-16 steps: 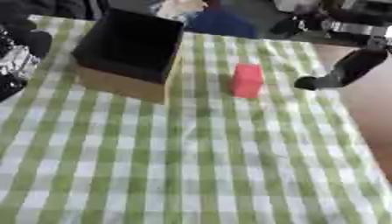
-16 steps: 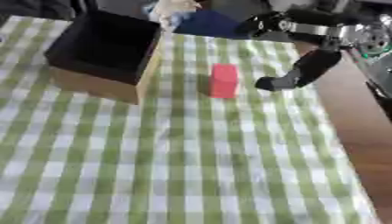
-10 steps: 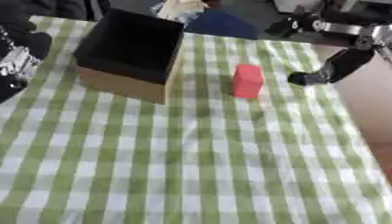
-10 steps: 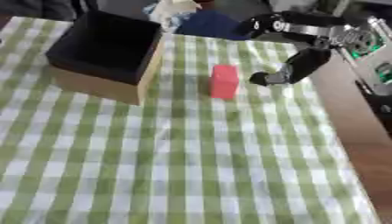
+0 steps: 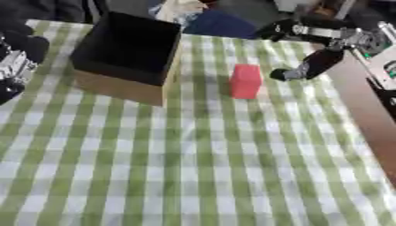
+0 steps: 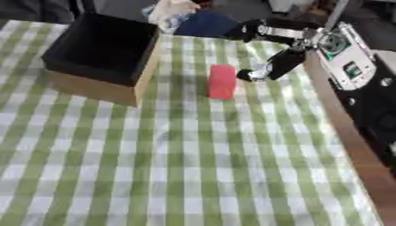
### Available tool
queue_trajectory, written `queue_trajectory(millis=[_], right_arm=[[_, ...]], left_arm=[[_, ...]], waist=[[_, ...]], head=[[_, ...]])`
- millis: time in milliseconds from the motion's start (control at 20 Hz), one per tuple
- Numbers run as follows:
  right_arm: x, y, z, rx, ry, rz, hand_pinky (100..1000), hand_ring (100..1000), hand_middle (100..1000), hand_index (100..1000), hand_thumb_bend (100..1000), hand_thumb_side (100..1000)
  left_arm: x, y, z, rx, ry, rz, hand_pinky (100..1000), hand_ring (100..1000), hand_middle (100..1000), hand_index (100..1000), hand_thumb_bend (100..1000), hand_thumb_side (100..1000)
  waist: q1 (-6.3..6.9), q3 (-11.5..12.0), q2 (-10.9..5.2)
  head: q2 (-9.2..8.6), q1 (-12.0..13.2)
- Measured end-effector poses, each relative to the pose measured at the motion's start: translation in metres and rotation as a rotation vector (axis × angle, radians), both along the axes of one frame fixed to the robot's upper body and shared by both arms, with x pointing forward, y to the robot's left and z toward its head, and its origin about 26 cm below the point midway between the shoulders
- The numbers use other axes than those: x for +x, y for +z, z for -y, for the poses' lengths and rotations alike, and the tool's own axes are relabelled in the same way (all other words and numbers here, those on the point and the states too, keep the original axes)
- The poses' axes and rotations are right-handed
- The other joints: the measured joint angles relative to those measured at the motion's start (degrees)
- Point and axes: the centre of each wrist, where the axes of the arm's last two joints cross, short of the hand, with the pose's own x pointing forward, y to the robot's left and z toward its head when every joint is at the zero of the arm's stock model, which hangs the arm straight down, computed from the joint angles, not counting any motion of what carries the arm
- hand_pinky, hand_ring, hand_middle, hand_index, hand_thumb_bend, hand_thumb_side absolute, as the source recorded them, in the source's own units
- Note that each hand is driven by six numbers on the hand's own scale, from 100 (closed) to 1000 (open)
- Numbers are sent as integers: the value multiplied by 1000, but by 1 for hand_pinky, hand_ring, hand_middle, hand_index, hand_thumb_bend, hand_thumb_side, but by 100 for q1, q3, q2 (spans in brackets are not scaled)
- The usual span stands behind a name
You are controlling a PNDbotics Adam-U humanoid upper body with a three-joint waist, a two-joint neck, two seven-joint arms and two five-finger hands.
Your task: Pick up objects on the table and place them in the box.
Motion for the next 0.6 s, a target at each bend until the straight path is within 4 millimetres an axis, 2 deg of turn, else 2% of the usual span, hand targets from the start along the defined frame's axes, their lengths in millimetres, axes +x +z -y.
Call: queue_trajectory(millis=[50,250,600], right_arm=[[1,-1,0,-1,-2,-2,898,946,934,977,324,421],[11,-4,-9,-3,-21,-25,898,946,935,977,317,431],[23,-22,-18,-32,-52,-51,897,946,935,978,303,449]], left_arm=[[0,0,0,1,-1,-1,712,590,573,766,548,392],[1,-2,0,4,-4,-11,712,589,573,766,551,394],[2,-4,0,12,-12,-21,712,589,573,766,553,396]], waist=[[5,3,0],[54,44,-19],[59,104,-20]], head=[[10,-5],[20,-61],[66,-116]])
